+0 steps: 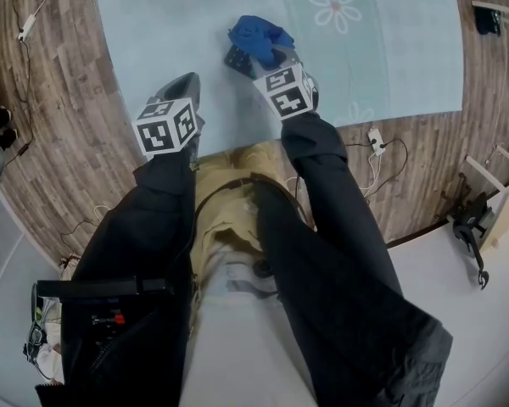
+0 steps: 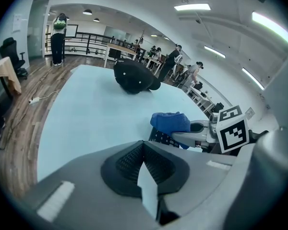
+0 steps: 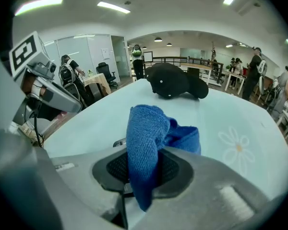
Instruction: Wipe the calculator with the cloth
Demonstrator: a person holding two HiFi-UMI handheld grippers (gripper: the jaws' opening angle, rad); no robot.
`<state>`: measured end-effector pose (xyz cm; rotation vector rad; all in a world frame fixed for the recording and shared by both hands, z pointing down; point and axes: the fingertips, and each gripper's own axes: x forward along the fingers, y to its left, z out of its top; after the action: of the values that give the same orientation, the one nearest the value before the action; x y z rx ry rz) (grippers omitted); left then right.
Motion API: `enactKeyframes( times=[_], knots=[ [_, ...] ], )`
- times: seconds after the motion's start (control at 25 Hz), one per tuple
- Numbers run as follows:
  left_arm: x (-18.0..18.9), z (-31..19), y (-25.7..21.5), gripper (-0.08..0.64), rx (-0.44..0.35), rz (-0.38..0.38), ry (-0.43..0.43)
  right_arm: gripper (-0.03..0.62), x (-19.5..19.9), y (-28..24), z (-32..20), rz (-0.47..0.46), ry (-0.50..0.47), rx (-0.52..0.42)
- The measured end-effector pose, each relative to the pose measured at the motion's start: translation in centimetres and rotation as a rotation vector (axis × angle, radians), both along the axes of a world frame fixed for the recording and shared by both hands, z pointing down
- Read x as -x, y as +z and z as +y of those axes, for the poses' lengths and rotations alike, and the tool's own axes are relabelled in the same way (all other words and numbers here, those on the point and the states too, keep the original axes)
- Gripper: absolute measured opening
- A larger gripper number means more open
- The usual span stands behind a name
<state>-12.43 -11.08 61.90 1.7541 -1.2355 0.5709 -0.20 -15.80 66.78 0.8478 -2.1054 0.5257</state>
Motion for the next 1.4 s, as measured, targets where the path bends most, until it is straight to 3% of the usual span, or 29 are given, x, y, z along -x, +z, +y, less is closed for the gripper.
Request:
enactKeyframes(
  times=[0.64, 1.08, 1.24, 1.4],
  knots=[
    [-1.0, -0.9, -0.1, -0.005, 0.007, 0.006, 0.028, 0.091, 2.4, 0.7, 3.5, -0.082, -0.048, 0.119],
    [-1.1, -1.4, -0.1, -0.005, 0.005, 0.002, 0.026, 0.091, 3.9, 1.1, 5.4, -0.160, -0.099, 0.248],
    [-1.0, -2.2, -0.1, -0.005, -0.007, -0.001, 0.016, 0.091, 3.9, 1.3, 6.1, -0.226, -0.076, 0.289],
    [-0.9, -3.4, -1.7, -0.005, -0.038, 0.008, -0.019, 0.091, 3.5, -1.5, 5.8, -0.309, -0.020, 0.262]
  ],
)
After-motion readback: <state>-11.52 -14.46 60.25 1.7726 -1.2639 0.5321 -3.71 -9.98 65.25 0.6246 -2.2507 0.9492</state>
